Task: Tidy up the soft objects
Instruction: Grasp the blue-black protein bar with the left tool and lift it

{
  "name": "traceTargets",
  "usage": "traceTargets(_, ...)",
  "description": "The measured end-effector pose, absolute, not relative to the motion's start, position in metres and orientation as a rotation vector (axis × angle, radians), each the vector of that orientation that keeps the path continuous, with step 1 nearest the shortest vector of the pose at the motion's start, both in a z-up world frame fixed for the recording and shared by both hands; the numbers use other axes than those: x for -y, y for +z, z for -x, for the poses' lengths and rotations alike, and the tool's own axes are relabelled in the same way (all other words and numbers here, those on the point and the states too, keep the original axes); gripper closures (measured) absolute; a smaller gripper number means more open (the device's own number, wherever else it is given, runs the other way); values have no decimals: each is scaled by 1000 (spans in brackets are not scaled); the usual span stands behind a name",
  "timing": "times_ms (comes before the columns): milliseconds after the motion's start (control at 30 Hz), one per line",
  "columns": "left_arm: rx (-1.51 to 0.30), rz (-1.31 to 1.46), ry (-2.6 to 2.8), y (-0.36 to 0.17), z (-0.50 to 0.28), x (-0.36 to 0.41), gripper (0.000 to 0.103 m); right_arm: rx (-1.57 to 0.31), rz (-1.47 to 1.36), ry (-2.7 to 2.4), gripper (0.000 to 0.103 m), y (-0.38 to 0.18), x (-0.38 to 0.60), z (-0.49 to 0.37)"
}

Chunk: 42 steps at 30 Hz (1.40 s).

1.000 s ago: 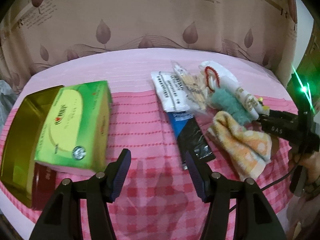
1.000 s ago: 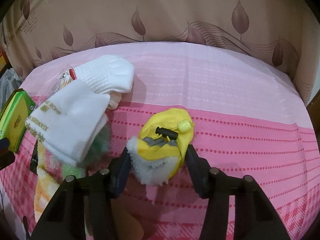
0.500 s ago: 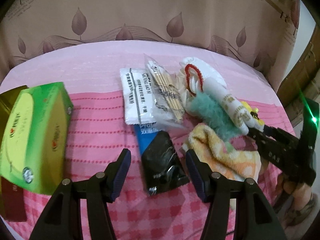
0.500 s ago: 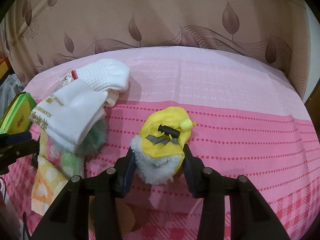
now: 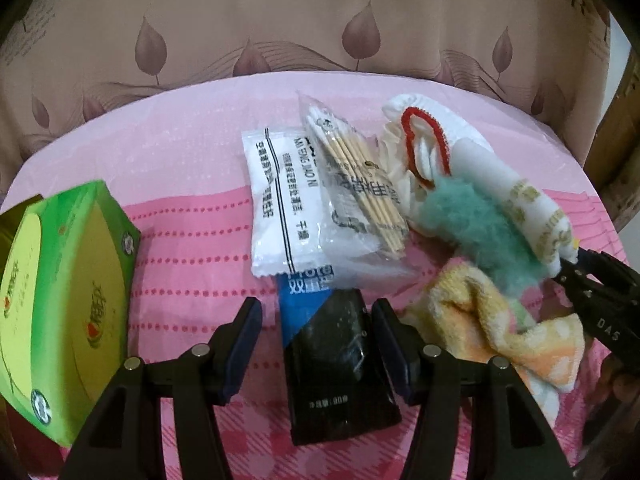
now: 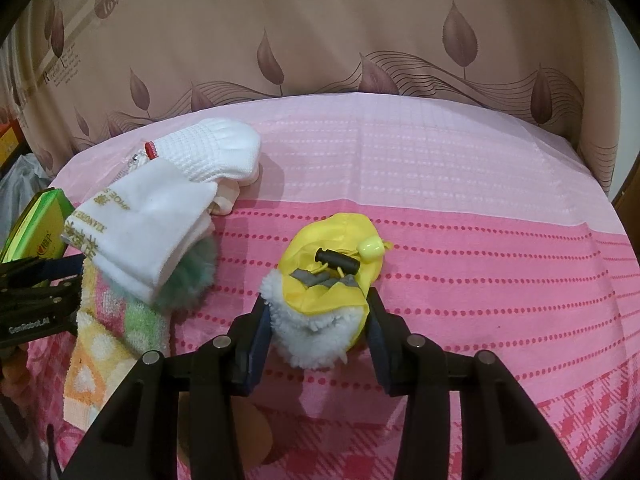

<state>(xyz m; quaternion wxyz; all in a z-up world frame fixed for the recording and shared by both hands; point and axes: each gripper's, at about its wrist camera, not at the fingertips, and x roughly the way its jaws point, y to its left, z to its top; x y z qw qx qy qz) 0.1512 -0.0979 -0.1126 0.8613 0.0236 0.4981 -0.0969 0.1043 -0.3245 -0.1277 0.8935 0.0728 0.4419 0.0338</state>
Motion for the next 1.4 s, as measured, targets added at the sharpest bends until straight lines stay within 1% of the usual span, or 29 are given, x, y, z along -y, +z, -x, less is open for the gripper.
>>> traceTargets(100,-1034,-21,-212,-113,-152,92,45,-915,-155,73,62,-128,325,-105)
traceTargets(133,-1031,-15,-218,-113,-151,91,52,-914,-157,73,62,-128,325,-104)
traceTargets(167,-1029,-24,-210,-113,-150,90,63,-913,-157,73,62,-128,325,-104)
traceTargets(367,-1030,-55,-211,-110,-145,83,70,-913,-155,73,61,-128,325,-104)
traceTargets(567,-1030,-88,-216,-106,-128,81,72,-913,-153,72,61,-128,324,-105)
traceTargets(933,-1017,-92,-207,-84,-102,68,73,-914,-143,67,61,-129,324,-106)
traceTargets(1133,-984,-161,-245,-72,-86,79,73,-915,-139,65,61,-129,324,-106)
traceTargets(1400,-963,-158,-278,-61,-70,82,73,-916,-130,60,61,-129,323,-105)
